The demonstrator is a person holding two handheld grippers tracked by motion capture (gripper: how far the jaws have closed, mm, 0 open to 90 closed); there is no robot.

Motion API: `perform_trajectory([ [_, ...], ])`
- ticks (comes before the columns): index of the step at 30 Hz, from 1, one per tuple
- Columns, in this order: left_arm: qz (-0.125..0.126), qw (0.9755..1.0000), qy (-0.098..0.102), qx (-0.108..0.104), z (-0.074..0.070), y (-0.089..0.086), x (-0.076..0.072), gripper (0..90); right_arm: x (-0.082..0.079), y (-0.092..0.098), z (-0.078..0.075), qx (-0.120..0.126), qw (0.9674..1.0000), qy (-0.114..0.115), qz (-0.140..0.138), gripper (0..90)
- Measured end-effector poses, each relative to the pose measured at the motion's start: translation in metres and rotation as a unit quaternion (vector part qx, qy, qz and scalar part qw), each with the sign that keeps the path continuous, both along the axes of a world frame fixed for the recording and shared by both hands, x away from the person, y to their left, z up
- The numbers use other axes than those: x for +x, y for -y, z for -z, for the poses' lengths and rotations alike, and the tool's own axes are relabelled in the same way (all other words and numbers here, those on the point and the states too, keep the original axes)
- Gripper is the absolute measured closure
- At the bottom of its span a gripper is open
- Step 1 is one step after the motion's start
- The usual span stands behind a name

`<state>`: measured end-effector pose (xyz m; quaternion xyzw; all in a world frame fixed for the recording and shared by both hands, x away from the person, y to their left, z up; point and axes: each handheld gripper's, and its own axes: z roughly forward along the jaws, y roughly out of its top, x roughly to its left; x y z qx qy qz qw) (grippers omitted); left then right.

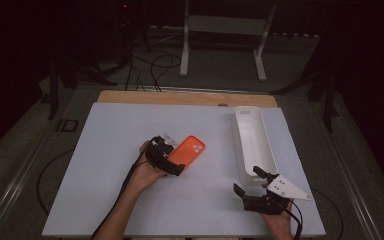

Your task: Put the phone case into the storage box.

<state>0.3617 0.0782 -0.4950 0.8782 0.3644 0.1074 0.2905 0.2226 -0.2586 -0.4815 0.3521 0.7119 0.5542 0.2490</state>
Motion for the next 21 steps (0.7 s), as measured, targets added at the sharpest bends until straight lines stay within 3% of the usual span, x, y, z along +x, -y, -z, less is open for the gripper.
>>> perform_trajectory([
  [21, 0.004, 0.9998, -0.019, 0.006, 0.0082, 0.0044, 0.0039, 0.0, 0.0000, -0.0005, 0.0004, -0.002, 1.0000, 0.000, -0.002, 9.0],
])
